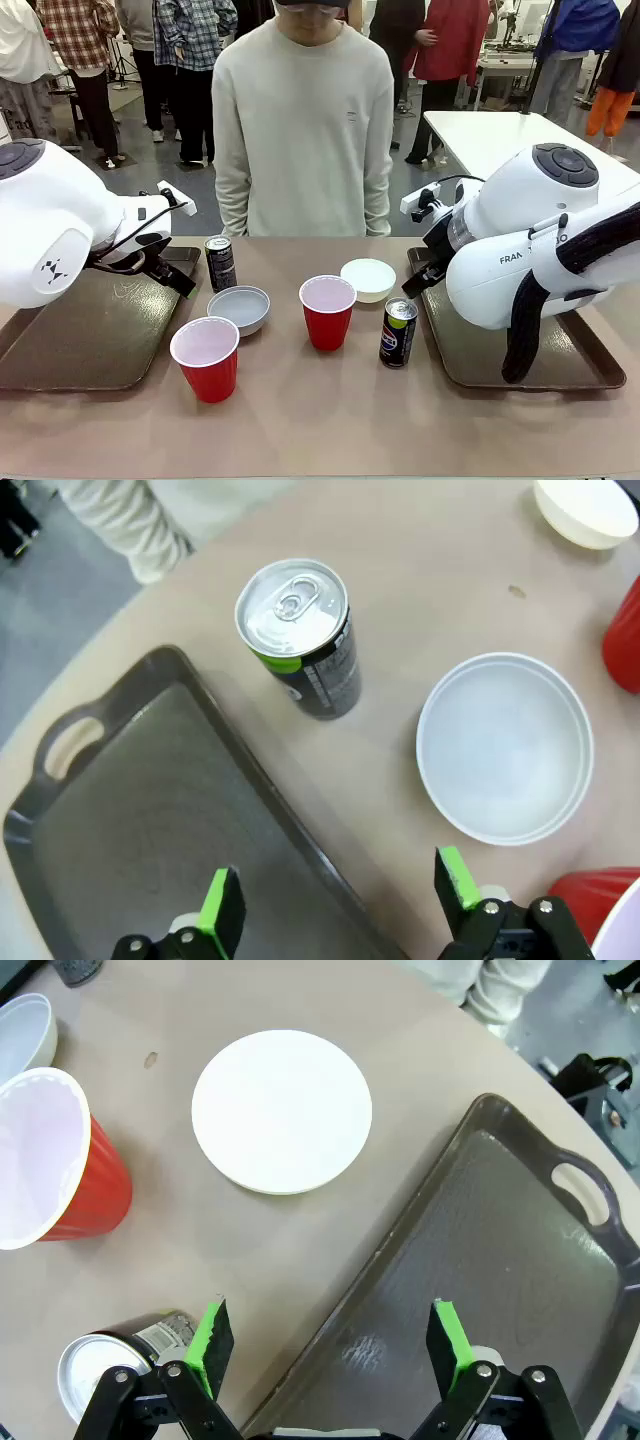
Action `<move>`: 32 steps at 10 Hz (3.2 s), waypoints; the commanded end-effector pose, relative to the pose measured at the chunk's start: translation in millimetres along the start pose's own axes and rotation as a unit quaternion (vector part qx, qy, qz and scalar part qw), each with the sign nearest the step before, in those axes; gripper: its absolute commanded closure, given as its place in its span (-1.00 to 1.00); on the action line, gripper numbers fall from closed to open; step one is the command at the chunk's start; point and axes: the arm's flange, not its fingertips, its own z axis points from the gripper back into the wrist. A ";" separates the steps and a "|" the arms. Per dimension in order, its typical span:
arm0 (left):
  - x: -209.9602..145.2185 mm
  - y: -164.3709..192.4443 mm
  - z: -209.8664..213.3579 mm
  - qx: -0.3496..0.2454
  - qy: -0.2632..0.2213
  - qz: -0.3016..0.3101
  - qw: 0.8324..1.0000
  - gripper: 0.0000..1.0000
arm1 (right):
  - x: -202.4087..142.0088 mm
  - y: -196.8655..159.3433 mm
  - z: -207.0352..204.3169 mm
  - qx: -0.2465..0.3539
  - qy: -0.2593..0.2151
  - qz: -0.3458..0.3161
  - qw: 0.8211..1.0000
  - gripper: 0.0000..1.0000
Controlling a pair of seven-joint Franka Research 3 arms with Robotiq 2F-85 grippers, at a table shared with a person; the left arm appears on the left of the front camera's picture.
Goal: Prepare tableware on both trays.
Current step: Pick up a Picnic Bowl from the table and place it on a Handle tray.
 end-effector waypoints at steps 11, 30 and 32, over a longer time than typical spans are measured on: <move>0.0 -0.1 0.0 0.000 0.000 0.000 1.000 -1.00 | 0.0 0.0 -0.1 0.000 0.000 0.000 1.000 -1.00; -93.7 78.4 154.5 -0.453 -0.089 0.082 0.883 -1.00 | -127.5 -101.3 204.2 0.467 -0.080 -0.213 0.855 -1.00; -131.6 110.1 142.6 -0.515 -0.116 0.140 0.838 -1.00 | -191.0 -136.8 195.7 0.516 -0.139 -0.273 0.800 -1.00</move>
